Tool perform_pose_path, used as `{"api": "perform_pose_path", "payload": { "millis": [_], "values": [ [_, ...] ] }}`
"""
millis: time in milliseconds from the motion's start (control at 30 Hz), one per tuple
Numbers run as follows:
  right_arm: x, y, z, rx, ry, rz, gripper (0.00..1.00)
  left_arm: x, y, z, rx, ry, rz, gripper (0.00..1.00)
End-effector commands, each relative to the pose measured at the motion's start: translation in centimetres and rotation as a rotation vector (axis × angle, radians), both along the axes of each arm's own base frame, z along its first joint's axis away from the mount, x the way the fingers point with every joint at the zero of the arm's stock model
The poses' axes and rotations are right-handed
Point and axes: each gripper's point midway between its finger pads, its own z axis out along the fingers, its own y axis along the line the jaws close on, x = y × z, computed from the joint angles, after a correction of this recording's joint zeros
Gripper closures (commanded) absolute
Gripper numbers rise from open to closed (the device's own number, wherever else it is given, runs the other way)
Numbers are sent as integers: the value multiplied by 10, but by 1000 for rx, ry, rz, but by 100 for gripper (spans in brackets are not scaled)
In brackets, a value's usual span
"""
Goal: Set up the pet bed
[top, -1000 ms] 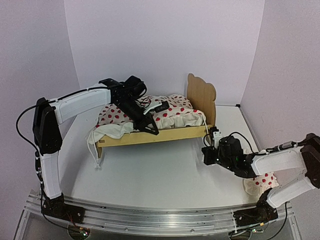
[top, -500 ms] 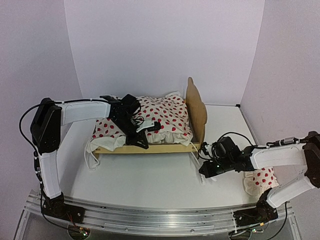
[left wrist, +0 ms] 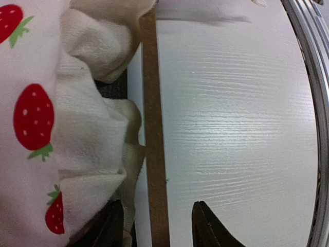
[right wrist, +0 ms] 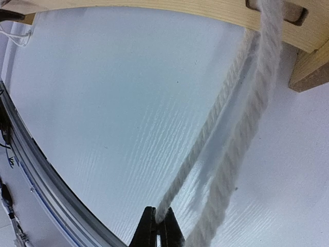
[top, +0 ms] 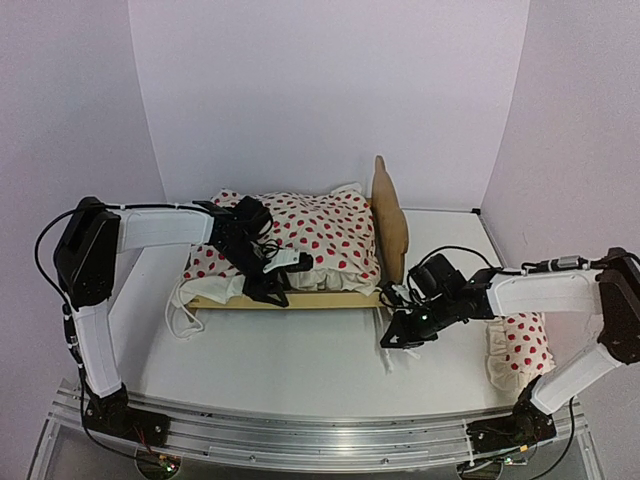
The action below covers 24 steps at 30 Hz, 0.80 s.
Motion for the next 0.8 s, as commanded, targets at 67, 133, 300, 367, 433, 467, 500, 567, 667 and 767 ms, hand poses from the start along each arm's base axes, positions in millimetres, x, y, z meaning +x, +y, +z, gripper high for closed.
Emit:
{"api": "perform_pose_path", "payload": {
  "millis": [67, 133, 300, 367, 433, 467, 500, 567, 667, 767],
  "values": [
    [-16, 2, -5, -7, 209, -147, 100, -20, -7, 83, -253, -200, -150, 35],
    [-20, -1, -19, -42, 269, -202, 100, -28, -9, 93, -314, -216, -182, 31],
    [-29, -17, -46, -182, 356, -268, 83, -41, -20, 103, -391, -155, -216, 30],
    [-29, -33, -49, -269, 336, -303, 76, -49, -24, 101, -400, -153, -236, 30],
    [-25, -43, -47, -313, 299, -321, 70, -56, -29, 98, -412, -155, -249, 30],
    [-24, -44, -45, -315, 285, -321, 68, -59, -32, 96, -420, -148, -252, 30],
    [-23, -45, -42, -312, 270, -317, 67, -62, -35, 95, -428, -136, -254, 30],
    [-23, -46, -35, -310, 249, -301, 64, -67, -41, 95, -447, -112, -254, 30],
    [-27, -58, -26, -352, 211, -292, 62, -70, -46, 98, -478, -106, -246, 30],
    [-25, -59, -13, -371, 99, -263, 63, -71, -51, 97, -508, -107, -228, 31]
  ]
}}
